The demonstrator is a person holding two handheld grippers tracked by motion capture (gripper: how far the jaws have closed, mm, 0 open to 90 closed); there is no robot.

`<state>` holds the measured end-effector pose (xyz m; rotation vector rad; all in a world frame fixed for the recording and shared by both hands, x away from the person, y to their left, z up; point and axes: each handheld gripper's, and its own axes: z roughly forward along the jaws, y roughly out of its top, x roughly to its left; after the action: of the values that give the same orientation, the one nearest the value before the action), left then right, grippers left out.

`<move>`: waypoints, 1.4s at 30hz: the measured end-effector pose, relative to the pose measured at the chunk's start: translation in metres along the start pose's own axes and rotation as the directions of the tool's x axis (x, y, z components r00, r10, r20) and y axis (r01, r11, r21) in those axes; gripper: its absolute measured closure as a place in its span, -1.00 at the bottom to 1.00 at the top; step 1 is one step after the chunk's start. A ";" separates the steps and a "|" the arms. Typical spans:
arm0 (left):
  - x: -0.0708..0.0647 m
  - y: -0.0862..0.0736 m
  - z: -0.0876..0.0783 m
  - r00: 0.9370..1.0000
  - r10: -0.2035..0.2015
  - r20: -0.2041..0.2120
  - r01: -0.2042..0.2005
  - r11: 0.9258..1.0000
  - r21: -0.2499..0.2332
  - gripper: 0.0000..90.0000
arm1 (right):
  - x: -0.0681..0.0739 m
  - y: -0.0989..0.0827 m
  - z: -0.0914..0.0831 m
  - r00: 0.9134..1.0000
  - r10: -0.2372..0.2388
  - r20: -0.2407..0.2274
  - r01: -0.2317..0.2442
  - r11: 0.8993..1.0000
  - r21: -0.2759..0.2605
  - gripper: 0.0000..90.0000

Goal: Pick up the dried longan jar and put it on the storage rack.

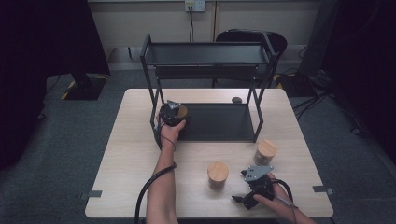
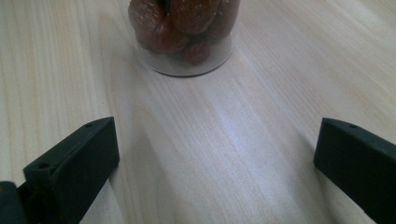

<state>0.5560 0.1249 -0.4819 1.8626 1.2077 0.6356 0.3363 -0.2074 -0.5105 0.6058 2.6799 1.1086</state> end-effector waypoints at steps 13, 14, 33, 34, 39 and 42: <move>0.001 0.005 0.008 1.000 0.012 -0.024 -0.012 1.000 0.000 -0.43 | 0.000 0.000 0.000 1.000 -0.002 -0.002 0.002 1.000 0.000 -1.00; 0.001 0.005 0.009 1.000 0.008 -0.026 -0.008 1.000 -0.002 -0.42 | 0.000 0.000 0.000 1.000 -0.002 -0.002 0.002 1.000 0.000 -1.00; 0.003 0.005 0.008 0.999 -0.038 -0.028 0.038 0.999 0.023 -0.53 | 0.000 0.000 0.000 1.000 -0.002 -0.002 0.002 1.000 0.000 -1.00; 0.004 0.004 0.008 0.998 -0.049 -0.032 0.050 0.999 0.022 -0.60 | 0.000 0.000 0.000 1.000 -0.003 -0.003 0.003 1.000 0.000 -1.00; 0.007 0.002 0.005 0.996 -0.089 -0.031 0.089 0.996 0.028 -0.78 | -0.001 0.000 0.000 1.000 -0.004 -0.004 0.004 1.000 0.000 -1.00; 0.007 0.002 0.003 0.994 -0.104 -0.028 0.104 0.994 0.026 -0.82 | -0.001 0.000 0.000 1.000 -0.005 -0.004 0.005 1.000 0.000 -1.00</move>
<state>0.5618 0.1300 -0.4822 1.8055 1.3278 0.5911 0.3370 -0.2076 -0.5105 0.5974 2.6834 1.1102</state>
